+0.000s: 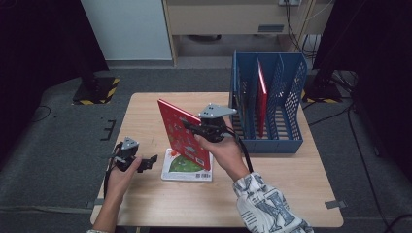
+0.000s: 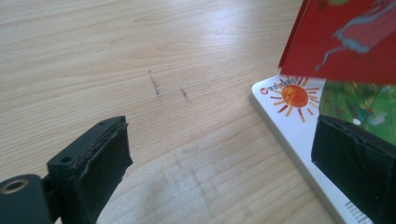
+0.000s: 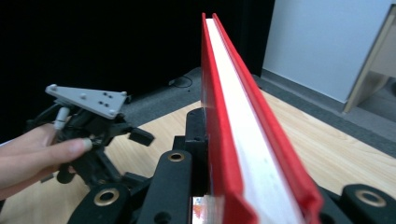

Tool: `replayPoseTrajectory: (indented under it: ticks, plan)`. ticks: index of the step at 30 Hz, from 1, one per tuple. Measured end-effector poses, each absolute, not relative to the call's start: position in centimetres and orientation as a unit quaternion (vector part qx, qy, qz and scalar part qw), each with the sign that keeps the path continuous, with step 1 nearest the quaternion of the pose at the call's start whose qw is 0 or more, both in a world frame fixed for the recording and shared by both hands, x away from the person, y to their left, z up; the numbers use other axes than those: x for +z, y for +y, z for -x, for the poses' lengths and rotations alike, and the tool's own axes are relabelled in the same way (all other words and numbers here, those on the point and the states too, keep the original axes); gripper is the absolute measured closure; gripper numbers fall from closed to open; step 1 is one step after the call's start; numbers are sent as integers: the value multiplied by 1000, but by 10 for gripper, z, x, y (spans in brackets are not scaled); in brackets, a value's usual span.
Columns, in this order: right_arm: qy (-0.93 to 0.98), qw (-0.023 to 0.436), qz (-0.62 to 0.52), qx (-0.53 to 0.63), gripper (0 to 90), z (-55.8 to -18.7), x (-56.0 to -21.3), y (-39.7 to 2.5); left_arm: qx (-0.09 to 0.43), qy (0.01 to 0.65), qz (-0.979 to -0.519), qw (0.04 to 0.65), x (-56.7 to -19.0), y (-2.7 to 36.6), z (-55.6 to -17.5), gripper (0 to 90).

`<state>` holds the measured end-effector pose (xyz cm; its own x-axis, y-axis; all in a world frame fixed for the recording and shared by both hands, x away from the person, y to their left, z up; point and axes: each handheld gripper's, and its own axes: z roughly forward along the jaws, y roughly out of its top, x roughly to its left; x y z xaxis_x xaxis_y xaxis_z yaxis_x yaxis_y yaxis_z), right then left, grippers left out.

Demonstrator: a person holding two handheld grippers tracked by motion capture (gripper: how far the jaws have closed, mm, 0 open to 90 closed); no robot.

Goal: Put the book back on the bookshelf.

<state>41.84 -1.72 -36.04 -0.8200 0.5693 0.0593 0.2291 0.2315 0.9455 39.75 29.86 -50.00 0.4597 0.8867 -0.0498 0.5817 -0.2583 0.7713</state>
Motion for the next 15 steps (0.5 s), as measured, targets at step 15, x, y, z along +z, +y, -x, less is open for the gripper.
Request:
replayPoseTrajectory:
  ticks: [15]
  plan:
    - [757, 174, -280, 565, 794, -414, -349, -51, 218, 482, -786, 320, -512, 306, -399, 39]
